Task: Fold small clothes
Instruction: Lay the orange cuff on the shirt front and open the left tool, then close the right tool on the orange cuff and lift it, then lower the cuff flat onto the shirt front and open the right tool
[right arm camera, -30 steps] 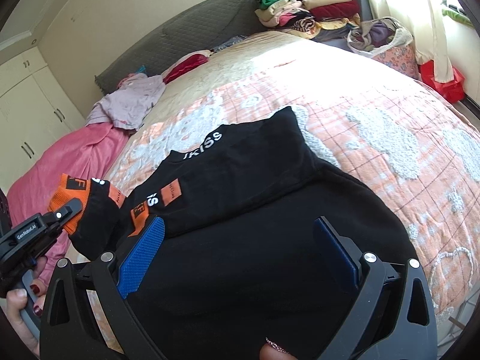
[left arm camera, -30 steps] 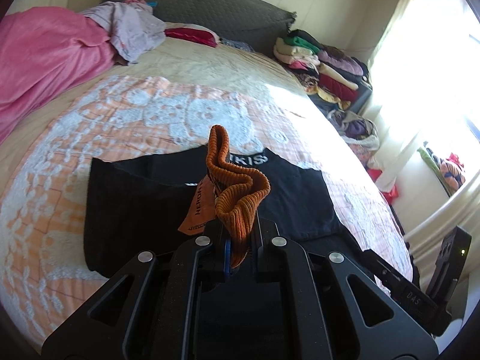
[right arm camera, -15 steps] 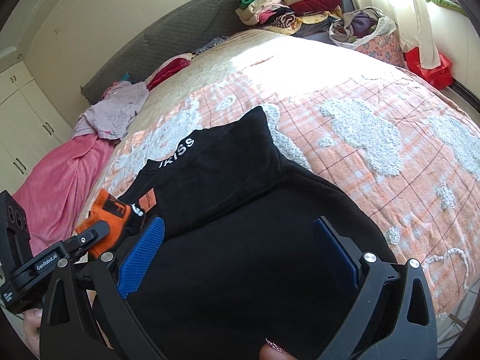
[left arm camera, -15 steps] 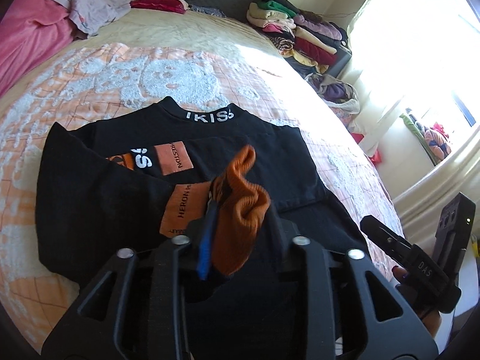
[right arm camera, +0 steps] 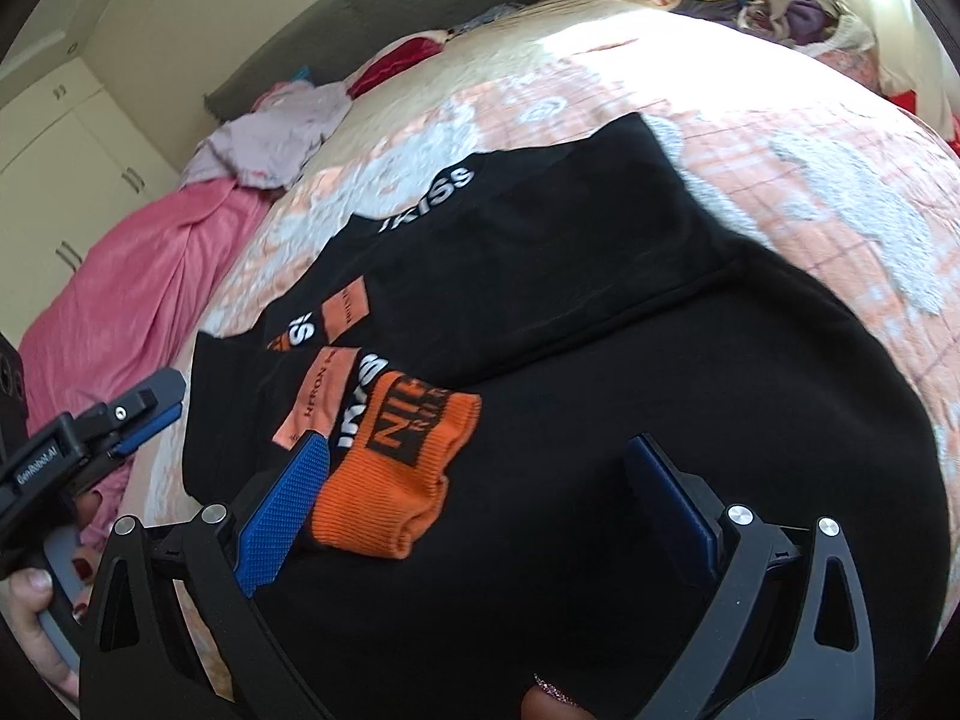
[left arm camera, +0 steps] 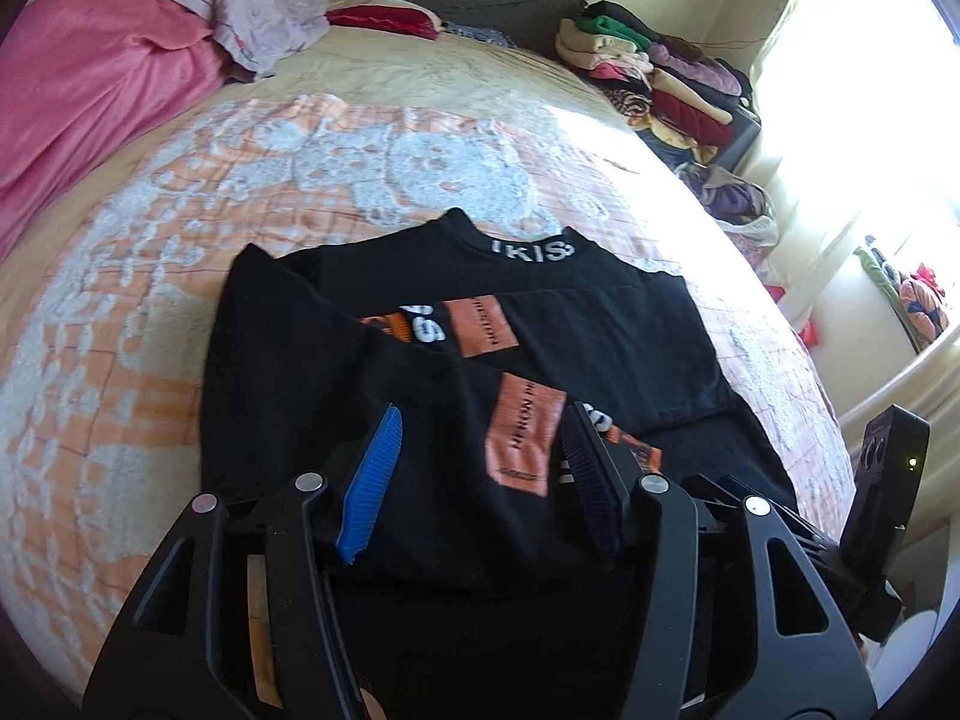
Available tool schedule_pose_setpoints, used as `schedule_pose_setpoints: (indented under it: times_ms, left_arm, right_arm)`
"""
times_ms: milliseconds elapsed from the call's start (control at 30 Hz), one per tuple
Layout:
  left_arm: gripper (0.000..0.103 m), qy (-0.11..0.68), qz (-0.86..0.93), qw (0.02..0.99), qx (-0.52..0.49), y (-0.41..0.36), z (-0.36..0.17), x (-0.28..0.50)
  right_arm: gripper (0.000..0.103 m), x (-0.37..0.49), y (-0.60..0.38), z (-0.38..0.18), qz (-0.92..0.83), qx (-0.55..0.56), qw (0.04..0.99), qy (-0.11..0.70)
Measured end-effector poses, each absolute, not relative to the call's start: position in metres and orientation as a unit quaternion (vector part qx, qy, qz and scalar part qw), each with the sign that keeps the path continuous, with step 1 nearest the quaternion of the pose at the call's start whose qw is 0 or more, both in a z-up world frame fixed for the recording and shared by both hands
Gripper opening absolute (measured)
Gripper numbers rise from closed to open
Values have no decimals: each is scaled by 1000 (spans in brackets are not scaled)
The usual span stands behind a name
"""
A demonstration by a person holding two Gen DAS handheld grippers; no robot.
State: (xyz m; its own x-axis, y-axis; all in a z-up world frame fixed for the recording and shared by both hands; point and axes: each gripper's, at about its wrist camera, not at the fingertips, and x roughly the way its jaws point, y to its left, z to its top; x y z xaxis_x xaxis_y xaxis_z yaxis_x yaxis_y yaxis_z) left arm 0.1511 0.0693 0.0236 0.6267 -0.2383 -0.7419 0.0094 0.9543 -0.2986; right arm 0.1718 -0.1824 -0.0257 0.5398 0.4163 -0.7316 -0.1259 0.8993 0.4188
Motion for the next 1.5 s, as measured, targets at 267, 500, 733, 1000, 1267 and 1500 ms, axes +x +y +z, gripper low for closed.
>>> schedule_pose_setpoints:
  times_ms: [267,500,733,1000,1267,1500]
  left_arm:
    - [57,415,-45,895,-155,96,26,138]
    - [61,407,-23,895,-180,120,27,128]
    - [62,407,-3,892,-196,138,23,121]
    - [62,402,10,892,-205,147,27,115]
    - [62,402,19,892,-207,148,25,116]
    - [62,406,18,891,-202,145,23,124]
  right_arm:
    - [81,180,-158,-41,165,139,861,461]
    - [49,180,-148,-41,180,125,864,454]
    - [19,179,-139,-26,212,100,875,424]
    - [15,193,-132,23,236,55,898,367]
    - [14,217,-153,56,198,4,923,330]
    - [13,234,-193,50,149,7,930,335]
